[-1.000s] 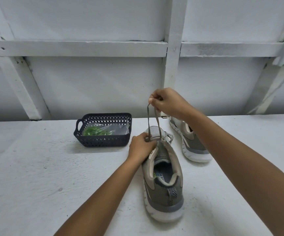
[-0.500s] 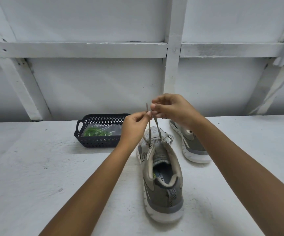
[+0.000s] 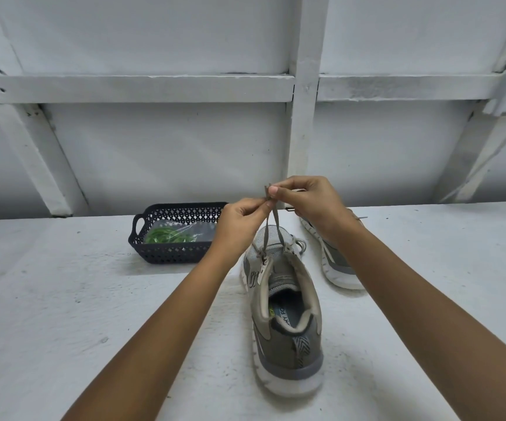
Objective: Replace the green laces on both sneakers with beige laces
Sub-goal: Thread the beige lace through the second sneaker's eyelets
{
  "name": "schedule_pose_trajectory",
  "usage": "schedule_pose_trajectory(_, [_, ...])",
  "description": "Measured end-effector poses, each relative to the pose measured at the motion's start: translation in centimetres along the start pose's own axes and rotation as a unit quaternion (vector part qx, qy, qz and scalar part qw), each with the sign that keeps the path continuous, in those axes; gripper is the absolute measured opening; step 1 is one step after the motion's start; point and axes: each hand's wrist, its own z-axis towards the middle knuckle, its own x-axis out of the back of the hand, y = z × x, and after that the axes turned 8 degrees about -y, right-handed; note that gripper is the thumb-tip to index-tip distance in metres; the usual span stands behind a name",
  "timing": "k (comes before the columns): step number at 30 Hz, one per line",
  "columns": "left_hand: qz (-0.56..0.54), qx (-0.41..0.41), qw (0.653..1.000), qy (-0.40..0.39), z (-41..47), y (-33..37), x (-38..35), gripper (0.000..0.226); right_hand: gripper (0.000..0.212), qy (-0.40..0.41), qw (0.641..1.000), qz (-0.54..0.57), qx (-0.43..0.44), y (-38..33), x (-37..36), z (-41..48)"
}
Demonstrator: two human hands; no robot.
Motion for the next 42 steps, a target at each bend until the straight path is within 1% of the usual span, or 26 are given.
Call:
schedule_pose_trajectory(5, [-0.012, -0.001, 1.000, -0.006, -0.2, 0.0, 0.0, 0.010, 0.016, 0.003, 1.000, -0.001, 0.018, 0.5, 0.2, -0.1])
schedule_pose_trajectory(7, [-0.018, -0.002, 1.000, -0.003, -0.2, -0.1, 0.1, 0.009, 0.020, 0.021, 1.000, -0.012, 0.009, 1.3, 0.4, 0.1])
schedule_pose_trajectory(9, [-0.016, -0.004, 1.000, 0.008, -0.2, -0.2, 0.2, 0.010, 0.025, 0.027, 0.998, -0.051, -0.010, 2.8, 0.9, 0.2])
schedule_pose_trajectory(10, [-0.013, -0.005, 1.000, 0.011, -0.2, -0.3, 0.2, 0.010, 0.028, 0.006, 0.996, -0.090, -0.026, 3.6, 1.1, 0.1])
schedule_pose_trajectory(11, [-0.011, -0.005, 1.000, 0.011, -0.2, -0.3, 0.3, 0.010, 0.031, -0.033, 0.989, -0.134, -0.047, 4.3, 1.1, 0.0])
schedule_pose_trajectory(13, [-0.009, -0.008, 1.000, 0.004, -0.4, -0.3, 0.2, 0.011, 0.035, -0.127, 0.966, -0.215, -0.074, 5.5, 0.7, -0.1])
schedule_pose_trajectory(14, [-0.005, -0.008, 1.000, 0.003, -0.4, -0.4, 0.1, 0.012, 0.035, -0.159, 0.954, -0.246, -0.066, 6.0, 0.3, -0.1])
schedule_pose_trajectory(16, [0.007, -0.013, 1.000, 0.006, -0.6, -0.6, -0.3, 0.014, 0.030, -0.173, 0.943, -0.282, -0.038, 6.6, -0.5, 0.2])
schedule_pose_trajectory(17, [0.012, -0.017, 1.000, 0.012, -0.9, -0.7, -0.5, 0.013, 0.026, -0.163, 0.944, -0.284, -0.034, 6.6, -0.8, 0.3])
schedule_pose_trajectory(19, [0.013, -0.017, 0.999, 0.031, -1.4, -1.1, -0.8, 0.012, 0.026, -0.136, 0.954, -0.266, -0.042, 6.4, -1.1, 0.6])
schedule_pose_trajectory(20, [0.016, -0.003, 0.999, 0.039, -1.7, -1.3, -1.0, 0.017, 0.028, -0.125, 0.958, -0.254, -0.050, 6.4, -1.1, 0.8])
schedule_pose_trajectory(22, [0.009, 0.059, 0.997, 0.039, -2.4, -2.4, -1.4, 0.035, 0.030, -0.109, 0.962, -0.238, -0.075, 6.3, -1.1, 1.2])
schedule_pose_trajectory(23, [-0.016, 0.100, 0.994, 0.031, -2.6, -3.0, -1.5, 0.043, 0.030, -0.104, 0.963, -0.233, -0.089, 6.3, -1.1, 1.4])
schedule_pose_trajectory(25, [-0.048, 0.165, 0.985, 0.015, -2.8, -4.1, -1.7, 0.052, 0.030, -0.104, 0.966, -0.215, -0.103, 6.1, -1.4, 1.6])
schedule_pose_trajectory(26, [-0.034, 0.178, 0.983, 0.009, -2.7, -4.6, -1.7, 0.053, 0.031, -0.108, 0.966, -0.211, -0.104, 6.0, -1.6, 1.8])
schedule_pose_trajectory(29, [0.008, 0.192, 0.981, 0.003, -2.4, -4.7, -1.5, 0.052, 0.033, -0.108, 0.970, -0.197, -0.098, 5.2, -1.8, 2.0])
schedule_pose_trajectory(32, [0.068, 0.199, 0.978, -0.011, -2.3, -5.0, -1.6, 0.056, 0.035, -0.112, 0.971, -0.198, -0.067, 4.5, -1.7, 2.6])
schedule_pose_trajectory(35, [0.088, 0.193, 0.977, -0.013, -2.5, -5.2, -1.6, 0.045, 0.034, -0.118, 0.971, -0.201, -0.050, 4.1, -1.9, 3.1])
schedule_pose_trajectory(37, [0.096, 0.191, 0.977, -0.013, -2.5, -5.0, -1.6, 0.042, 0.031, -0.116, 0.973, -0.196, -0.046, 4.2, -1.9, 3.4])
schedule_pose_trajectory(40, [0.131, 0.184, 0.974, -0.020, -2.4, -4.9, -1.8, 0.045, 0.030, -0.115, 0.978, -0.169, -0.040, 4.2, -2.0, 3.2])
schedule_pose_trajectory(42, [0.163, 0.172, 0.971, -0.030, -2.4, -4.7, -2.2, 0.049, 0.034, -0.109, 0.980, -0.164, -0.024, 3.8, -2.1, 3.1])
